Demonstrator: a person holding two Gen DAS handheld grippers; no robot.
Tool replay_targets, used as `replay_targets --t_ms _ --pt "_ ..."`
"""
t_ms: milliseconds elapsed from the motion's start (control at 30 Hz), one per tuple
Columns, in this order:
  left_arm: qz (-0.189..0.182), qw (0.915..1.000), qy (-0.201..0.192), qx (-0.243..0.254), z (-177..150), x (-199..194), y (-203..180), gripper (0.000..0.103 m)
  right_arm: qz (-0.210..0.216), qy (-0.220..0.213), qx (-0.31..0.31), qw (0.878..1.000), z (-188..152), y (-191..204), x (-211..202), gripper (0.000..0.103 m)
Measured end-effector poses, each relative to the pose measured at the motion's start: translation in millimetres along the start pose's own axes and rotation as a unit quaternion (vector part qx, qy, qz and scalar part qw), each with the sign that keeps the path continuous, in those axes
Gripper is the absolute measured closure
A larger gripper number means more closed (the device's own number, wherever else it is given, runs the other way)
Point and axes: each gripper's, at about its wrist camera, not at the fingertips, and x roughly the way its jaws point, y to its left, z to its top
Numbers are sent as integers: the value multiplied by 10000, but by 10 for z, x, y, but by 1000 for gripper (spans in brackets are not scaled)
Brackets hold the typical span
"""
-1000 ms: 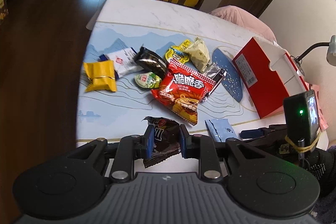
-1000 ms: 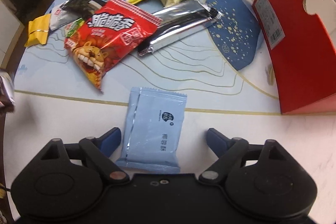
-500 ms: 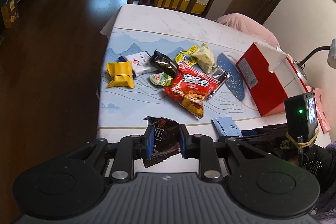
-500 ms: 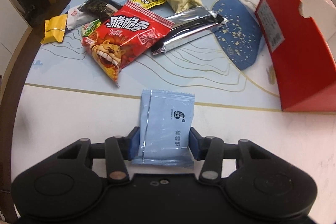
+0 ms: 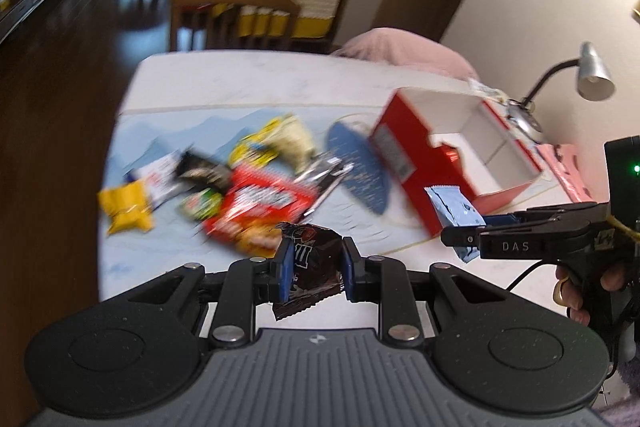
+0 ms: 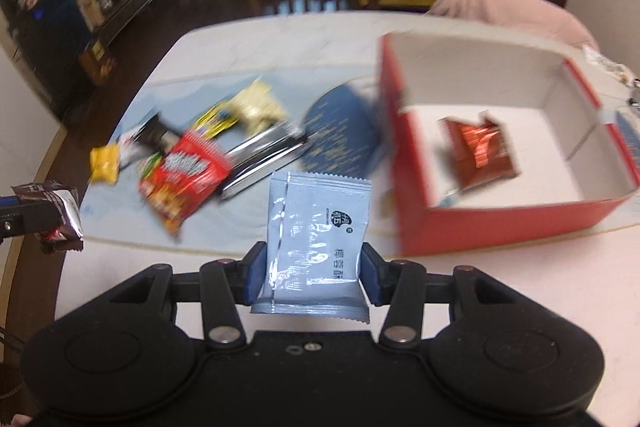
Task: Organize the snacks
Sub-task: 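Carry the blue packet into the box with the right gripper while the left gripper follows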
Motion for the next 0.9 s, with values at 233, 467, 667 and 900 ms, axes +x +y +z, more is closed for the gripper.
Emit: replay_targets --t_ms 233,467,667,900 --pt "-301 9980 -98 546 375 329 -720 80 -206 -222 307 9991 133 -754 -169 56" --pt "-411 9958 11 812 670 772 -1418 80 -372 -306 520 9975 288 -1528 -165 56" --pt "-165 9945 168 1016 846 1214 -1915 80 -399 -226 414 9981 414 -2019 -20 56" --pt "331 9897 465 1311 977 1710 -2274 80 -207 5 251 9995 527 -2390 239 56"
